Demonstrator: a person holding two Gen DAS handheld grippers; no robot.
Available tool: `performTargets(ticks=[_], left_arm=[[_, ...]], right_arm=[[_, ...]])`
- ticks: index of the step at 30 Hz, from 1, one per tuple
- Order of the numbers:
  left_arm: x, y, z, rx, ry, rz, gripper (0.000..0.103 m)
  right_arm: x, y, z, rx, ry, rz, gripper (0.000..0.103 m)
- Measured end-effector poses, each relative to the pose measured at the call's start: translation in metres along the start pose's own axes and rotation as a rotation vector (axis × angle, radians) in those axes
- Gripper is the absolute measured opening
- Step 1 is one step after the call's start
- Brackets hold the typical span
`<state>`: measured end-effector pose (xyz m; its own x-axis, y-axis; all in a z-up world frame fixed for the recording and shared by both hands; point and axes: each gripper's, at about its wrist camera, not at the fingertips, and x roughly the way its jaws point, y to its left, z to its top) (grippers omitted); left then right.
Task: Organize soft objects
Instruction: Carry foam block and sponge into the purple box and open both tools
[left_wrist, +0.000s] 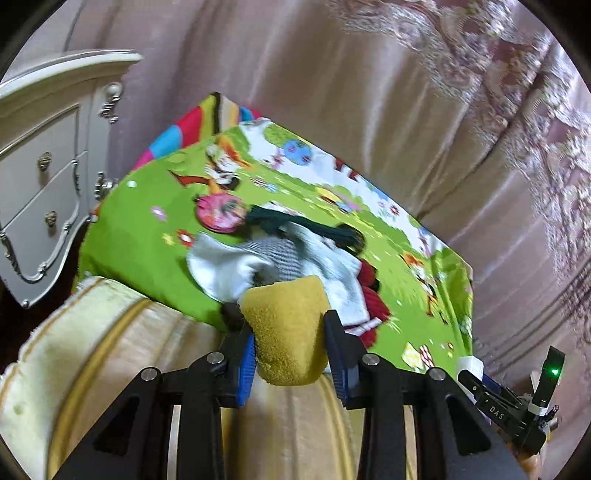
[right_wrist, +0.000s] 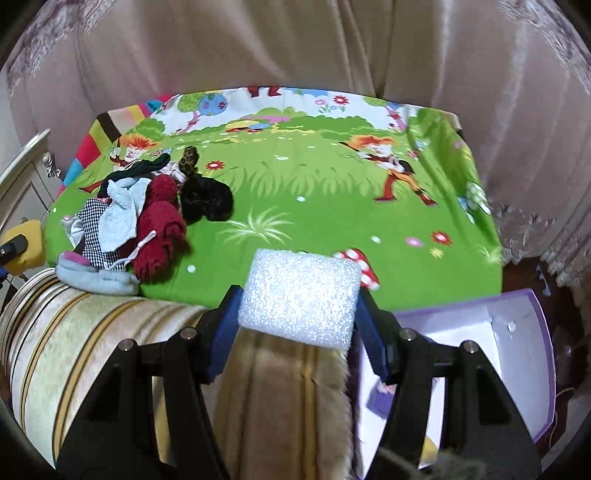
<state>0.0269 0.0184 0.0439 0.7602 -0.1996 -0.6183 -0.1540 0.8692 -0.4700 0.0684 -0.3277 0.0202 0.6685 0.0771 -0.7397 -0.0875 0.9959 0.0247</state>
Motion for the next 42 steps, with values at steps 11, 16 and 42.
performTargets(ticks=[11,16,42], left_arm=[[0.016,-0.076,-0.034,0.148,0.102,-0.108,0.035],[0.026,-0.117,-0.055,0.233,0.166,-0.162,0.035],[0.056,-0.288,-0.157,0.654,0.430,-0.392,0.052]], right_arm=[[-0.045,-0.057,-0.035,0.072,-0.040,-0.093,0.064],[-0.057,-0.084,-0.048,0.116,-0.044,-0.117,0.064],[-0.083,-0.175,-0.090,0.315,-0.056,-0.216,0.066]])
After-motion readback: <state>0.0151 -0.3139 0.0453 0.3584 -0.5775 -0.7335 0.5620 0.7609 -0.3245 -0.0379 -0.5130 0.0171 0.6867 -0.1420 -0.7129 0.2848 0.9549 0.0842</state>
